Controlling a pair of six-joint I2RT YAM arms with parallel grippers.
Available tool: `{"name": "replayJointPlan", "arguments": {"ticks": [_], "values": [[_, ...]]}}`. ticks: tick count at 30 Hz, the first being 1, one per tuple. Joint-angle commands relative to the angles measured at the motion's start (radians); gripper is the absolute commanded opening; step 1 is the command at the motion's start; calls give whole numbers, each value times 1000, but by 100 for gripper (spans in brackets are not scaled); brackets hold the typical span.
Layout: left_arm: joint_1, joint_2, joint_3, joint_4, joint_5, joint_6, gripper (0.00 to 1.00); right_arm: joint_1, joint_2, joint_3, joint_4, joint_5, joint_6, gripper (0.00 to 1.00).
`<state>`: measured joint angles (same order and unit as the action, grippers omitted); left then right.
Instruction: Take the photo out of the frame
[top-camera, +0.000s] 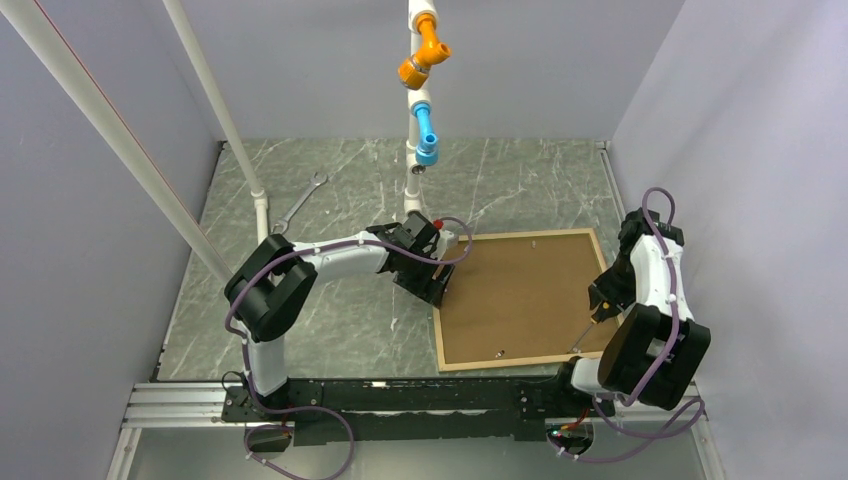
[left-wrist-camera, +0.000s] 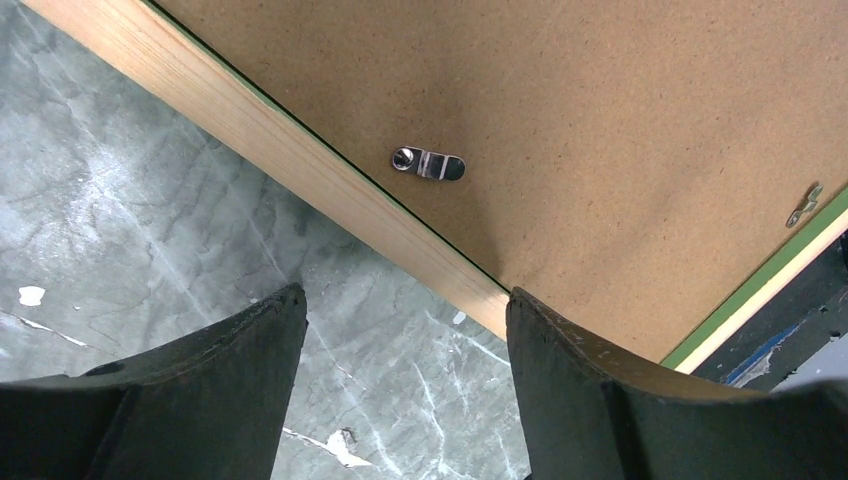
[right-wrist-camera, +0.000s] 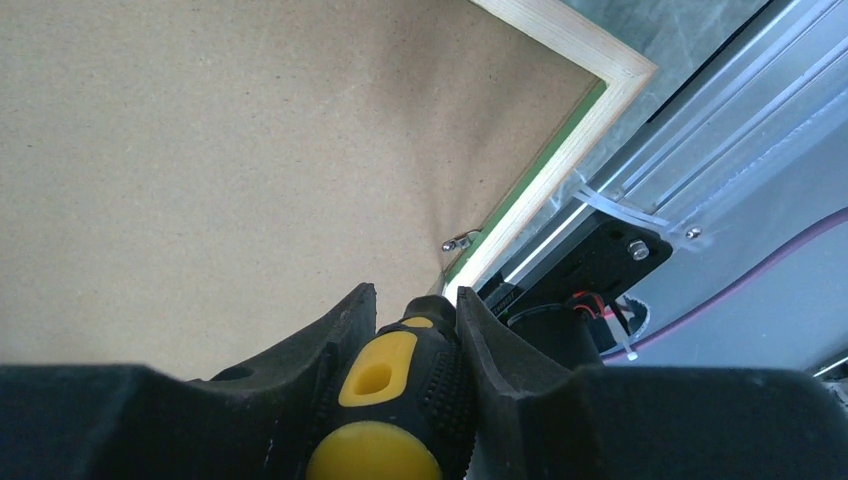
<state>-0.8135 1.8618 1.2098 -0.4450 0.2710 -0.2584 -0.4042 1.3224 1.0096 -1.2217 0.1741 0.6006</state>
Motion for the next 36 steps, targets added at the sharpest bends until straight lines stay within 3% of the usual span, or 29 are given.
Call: {"name": "replayJointPlan", "arguments": {"ticks": [1,9,36], "values": [[-1,5,-14,28,-16,-13,77,-3,3,-19,44,-8,19,0],[13,11,-25,15,-66,-21,69,-1,-9,-1,-35,135,81,0],[57,29,-57,-4,-118,-49,72,10,145,115,19,520,166,0]]}}
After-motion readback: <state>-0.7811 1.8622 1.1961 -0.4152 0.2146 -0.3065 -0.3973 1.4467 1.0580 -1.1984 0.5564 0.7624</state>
